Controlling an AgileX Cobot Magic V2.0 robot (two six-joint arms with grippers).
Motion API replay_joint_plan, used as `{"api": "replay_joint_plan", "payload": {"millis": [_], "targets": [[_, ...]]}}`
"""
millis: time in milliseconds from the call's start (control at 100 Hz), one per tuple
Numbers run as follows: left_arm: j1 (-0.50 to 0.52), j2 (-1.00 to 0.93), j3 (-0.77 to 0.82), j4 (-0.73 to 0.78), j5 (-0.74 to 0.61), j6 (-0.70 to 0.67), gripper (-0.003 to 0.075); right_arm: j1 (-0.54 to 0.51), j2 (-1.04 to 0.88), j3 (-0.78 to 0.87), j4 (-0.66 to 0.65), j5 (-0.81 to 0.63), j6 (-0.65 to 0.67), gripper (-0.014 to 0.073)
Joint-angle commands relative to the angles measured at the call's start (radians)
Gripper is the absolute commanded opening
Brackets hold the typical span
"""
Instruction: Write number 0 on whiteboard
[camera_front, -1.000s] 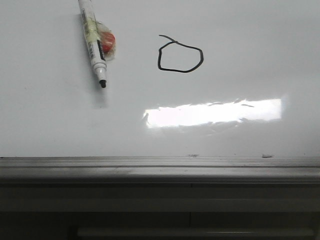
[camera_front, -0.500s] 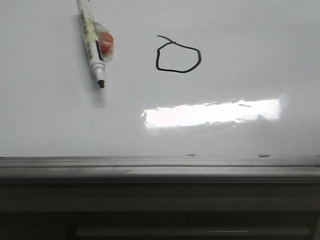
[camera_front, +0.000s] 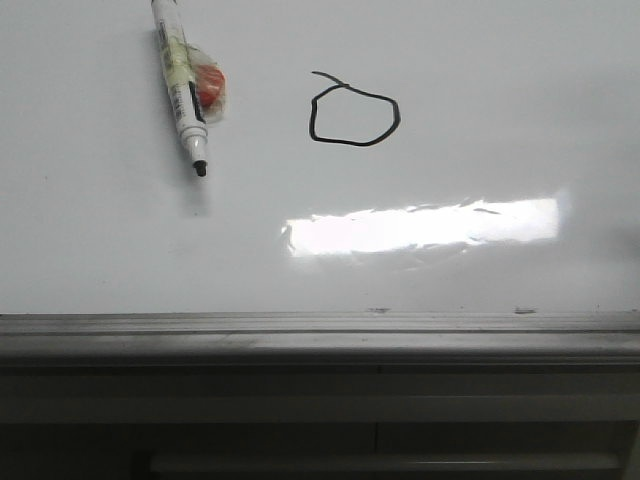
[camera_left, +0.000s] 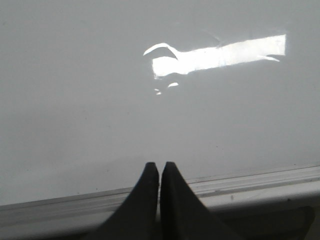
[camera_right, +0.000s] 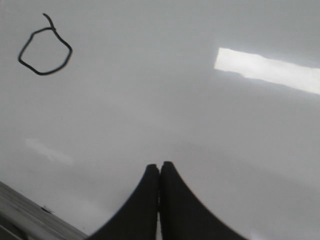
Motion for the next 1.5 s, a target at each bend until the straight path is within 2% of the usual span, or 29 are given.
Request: {"api": "replay_joint_plan", "payload": {"millis": [0, 120, 330, 410, 450, 520, 690, 890, 1490], "targets": [[0.002, 0.009, 0.033, -0.012, -0.082, -0.002, -0.0020, -0.090, -0.018, 0.047, 0.081, -0.184, -0.112, -0.0057], [0.002, 0.009, 0.033, -0.012, -0.082, -0.002, -0.0020, -0.171, -0.085, 0.138, 0.110, -0.194, -0.112, -0.0057], [0.002, 0.009, 0.033, -0.012, -0.082, -0.002, -0.0020, -0.314, -0.314, 0.289, 0.162, -0.194, -0.112, -0.0058], [0.002, 0.009, 0.033, -0.012, -0.082, -0.002, -0.0020, -0.365, -0.409, 0.349, 0.234, -0.203, -0.112, -0.0057], [0.002, 0.009, 0.033, -0.012, -0.082, -0.002, -0.0020, -0.387, -0.452, 0.344, 0.268, -0.106, -0.125, -0.0057], [0.002, 0.009, 0.033, -0.012, -0.082, -0.002, -0.0020, -0.410, -0.503, 0.346, 0.301, -0.046, -0.181, -0.0057], [0.002, 0.009, 0.033, -0.012, -0.082, -0.002, -0.0020, -0.422, -0.596, 0.346, 0.316, 0.128, -0.221, -0.0057], [0.002, 0.009, 0.033, -0.012, -0.082, -0.002, -0.0020, -0.422, -0.606, 0.346, 0.310, 0.119, -0.278, -0.0057], [0.002, 0.009, 0.033, -0.012, -0.082, -0.002, -0.0020, -0.422, -0.606, 0.346, 0.310, 0.119, -0.279, -0.0057]]}}
